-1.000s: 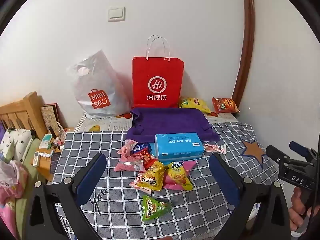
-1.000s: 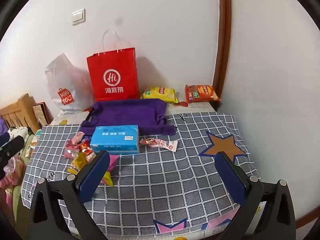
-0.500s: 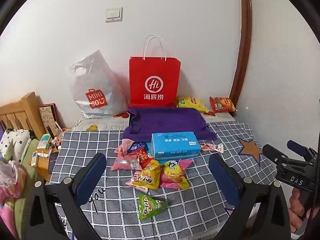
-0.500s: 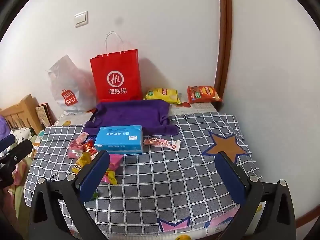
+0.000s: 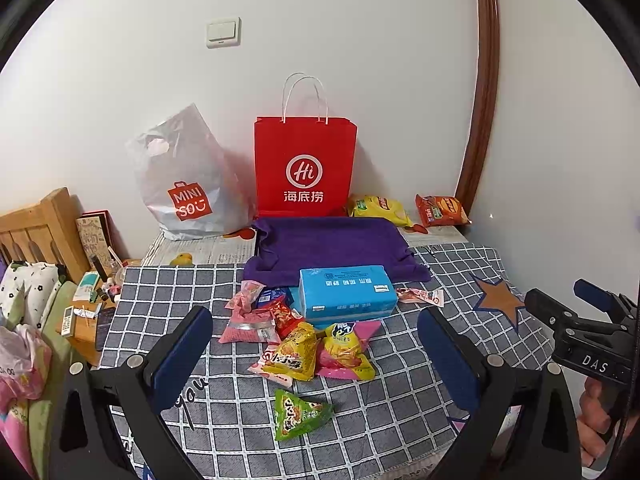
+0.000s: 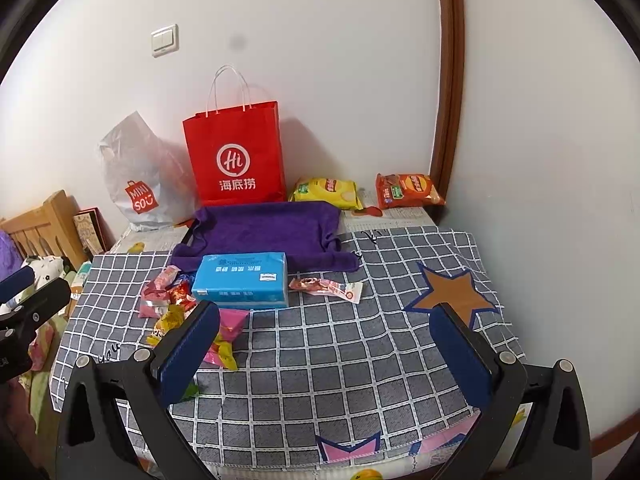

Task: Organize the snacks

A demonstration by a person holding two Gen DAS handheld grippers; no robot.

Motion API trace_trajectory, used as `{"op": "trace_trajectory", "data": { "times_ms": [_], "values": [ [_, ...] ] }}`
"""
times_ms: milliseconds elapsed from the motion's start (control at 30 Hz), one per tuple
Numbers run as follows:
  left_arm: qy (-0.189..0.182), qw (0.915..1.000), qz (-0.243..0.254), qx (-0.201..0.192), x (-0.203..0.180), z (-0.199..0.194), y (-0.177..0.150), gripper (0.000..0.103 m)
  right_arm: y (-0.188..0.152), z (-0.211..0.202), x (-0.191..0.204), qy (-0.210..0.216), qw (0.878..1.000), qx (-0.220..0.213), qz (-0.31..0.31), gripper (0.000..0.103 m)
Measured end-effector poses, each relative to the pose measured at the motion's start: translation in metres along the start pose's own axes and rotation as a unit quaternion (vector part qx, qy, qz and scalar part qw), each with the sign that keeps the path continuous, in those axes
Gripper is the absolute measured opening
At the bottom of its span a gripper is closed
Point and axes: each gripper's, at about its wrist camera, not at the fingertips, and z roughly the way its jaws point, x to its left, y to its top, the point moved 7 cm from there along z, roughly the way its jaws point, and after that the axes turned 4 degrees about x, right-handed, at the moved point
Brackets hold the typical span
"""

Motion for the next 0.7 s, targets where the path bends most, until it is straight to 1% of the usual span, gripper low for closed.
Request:
{"op": "trace_trajectory", "data": {
  "times_ms": [700],
  "values": [
    [-0.002, 1.0000, 0.001, -0.004, 0.0006, -0.0038, -0.0018, 0.103, 0.0020, -0.0056, 0.0005, 0.001, 1.000, -0.006, -0.002, 0.103]
  ]
}}
